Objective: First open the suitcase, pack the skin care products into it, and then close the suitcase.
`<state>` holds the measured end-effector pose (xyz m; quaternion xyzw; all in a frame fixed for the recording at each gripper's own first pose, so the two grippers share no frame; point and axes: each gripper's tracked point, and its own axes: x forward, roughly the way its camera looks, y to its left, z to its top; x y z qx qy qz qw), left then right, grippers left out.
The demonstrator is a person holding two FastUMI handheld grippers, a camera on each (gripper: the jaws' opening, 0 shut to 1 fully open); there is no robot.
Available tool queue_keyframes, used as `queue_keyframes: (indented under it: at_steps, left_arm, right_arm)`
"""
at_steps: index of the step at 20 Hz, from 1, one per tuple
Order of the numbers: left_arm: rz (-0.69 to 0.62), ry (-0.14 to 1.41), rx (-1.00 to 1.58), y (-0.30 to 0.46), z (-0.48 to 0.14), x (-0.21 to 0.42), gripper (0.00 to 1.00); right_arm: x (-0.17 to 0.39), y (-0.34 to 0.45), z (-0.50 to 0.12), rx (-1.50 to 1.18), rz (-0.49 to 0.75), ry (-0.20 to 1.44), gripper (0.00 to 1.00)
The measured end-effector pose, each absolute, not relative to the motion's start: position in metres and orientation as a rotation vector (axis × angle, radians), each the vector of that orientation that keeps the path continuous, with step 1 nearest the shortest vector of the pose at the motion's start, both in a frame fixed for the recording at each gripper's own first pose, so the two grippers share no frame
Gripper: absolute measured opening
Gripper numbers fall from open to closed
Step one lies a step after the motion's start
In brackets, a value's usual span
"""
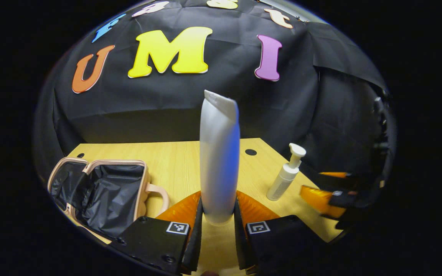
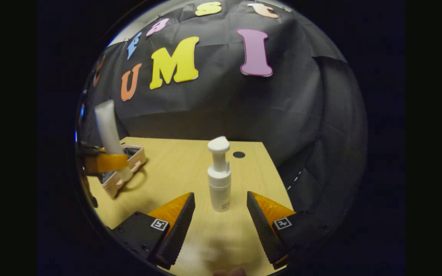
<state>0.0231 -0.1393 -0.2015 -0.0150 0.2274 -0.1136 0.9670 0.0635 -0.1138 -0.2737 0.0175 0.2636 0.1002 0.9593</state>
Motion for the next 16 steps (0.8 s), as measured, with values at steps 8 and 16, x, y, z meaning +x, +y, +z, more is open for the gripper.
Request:
queue_keyframes:
  at_steps: [8, 16]
  left_arm:
    - [-0.147, 0.444, -0.074, -0.092, -0.156, -0.010, 0.40]
    - [0.018, 0.484, -0.108, -0.002, -0.148, -0.028, 0.40]
  right_arm:
    - [0.109, -0.097, -0.327, 0.066, 0.195, 0.618, 0.81]
    - [0.128, -0.096, -0.345, 0.051, 0.148, 0.658, 0.51]
